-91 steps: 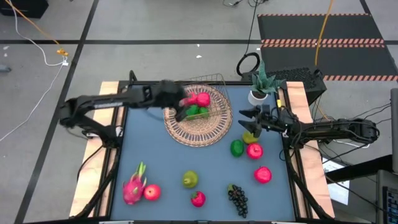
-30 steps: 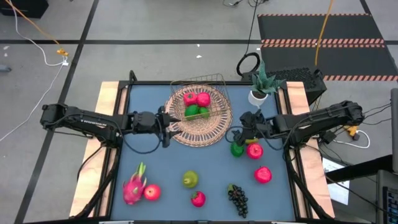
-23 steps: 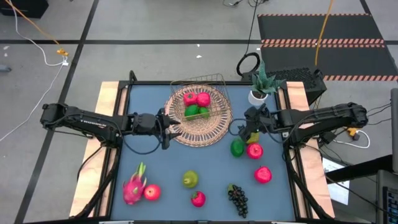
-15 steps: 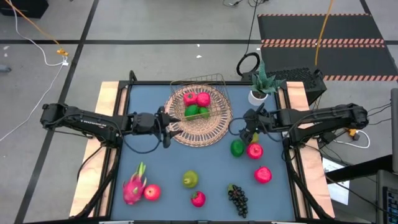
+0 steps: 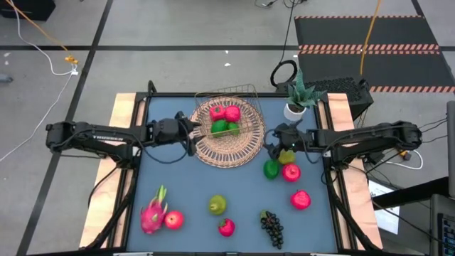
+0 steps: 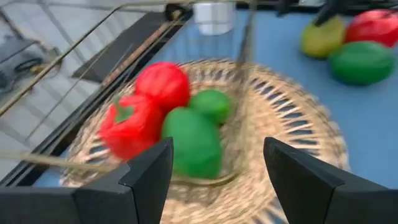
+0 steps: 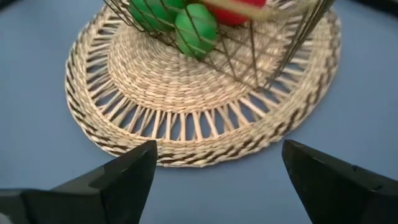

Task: Build produce basket
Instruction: Put the green lime into the gold wire basket

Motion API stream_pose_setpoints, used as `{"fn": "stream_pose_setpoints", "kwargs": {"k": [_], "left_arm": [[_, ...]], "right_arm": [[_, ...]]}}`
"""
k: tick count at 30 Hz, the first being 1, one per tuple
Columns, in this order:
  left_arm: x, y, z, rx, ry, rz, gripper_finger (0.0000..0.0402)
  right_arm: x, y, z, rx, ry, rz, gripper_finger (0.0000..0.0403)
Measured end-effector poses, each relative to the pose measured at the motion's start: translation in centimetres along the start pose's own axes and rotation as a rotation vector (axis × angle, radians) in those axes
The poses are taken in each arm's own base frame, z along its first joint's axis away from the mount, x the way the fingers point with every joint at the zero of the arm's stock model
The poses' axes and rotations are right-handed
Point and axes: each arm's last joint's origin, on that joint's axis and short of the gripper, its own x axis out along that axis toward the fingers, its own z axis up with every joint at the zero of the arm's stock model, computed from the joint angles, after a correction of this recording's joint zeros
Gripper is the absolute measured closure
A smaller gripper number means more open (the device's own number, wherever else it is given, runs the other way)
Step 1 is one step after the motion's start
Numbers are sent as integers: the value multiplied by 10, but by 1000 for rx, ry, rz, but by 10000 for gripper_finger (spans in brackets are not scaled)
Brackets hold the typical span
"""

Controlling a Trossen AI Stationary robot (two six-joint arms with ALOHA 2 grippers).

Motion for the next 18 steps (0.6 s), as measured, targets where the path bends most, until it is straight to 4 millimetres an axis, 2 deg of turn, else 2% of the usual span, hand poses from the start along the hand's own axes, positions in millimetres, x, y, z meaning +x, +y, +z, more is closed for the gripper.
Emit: {"fn": "stream_pose_setpoints", "kwargs": {"k": [5, 8, 14, 18], "left_arm": [[1, 8, -14, -19, 106, 33, 151], [2, 9, -20, -70, 113, 44, 151], [2, 9, -19, -244, 89, 60, 151], [-1, 1, -28, -361, 191, 24, 151]], "right_arm": [[12, -15, -28, 148, -38, 23, 94], [14, -21, -35, 203, -19, -2, 113], [17, -39, -58, 183, 46, -126, 143], [21, -51, -70, 207, -2, -160, 153]]}}
